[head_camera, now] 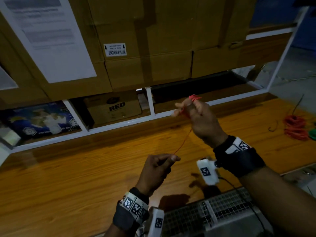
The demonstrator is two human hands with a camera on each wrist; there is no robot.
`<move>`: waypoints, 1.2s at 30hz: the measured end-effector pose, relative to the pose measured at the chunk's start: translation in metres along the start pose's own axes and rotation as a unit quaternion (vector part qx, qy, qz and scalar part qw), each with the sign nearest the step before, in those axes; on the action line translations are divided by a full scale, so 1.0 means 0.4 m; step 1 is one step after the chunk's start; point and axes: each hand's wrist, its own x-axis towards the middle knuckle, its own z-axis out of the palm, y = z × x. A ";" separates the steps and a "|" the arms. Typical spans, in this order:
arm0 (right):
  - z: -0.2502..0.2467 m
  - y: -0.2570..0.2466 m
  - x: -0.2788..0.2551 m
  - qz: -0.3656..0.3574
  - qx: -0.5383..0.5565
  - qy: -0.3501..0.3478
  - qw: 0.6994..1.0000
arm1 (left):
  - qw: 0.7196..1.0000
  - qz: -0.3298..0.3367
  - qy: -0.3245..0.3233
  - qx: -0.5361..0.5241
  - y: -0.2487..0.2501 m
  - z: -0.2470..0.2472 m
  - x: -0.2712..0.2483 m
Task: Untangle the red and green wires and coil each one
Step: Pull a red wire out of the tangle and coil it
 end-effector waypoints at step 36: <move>0.011 0.151 -0.126 0.087 -0.233 -0.333 0.910 | 0.978 0.104 0.021 0.179 0.017 -0.025 0.006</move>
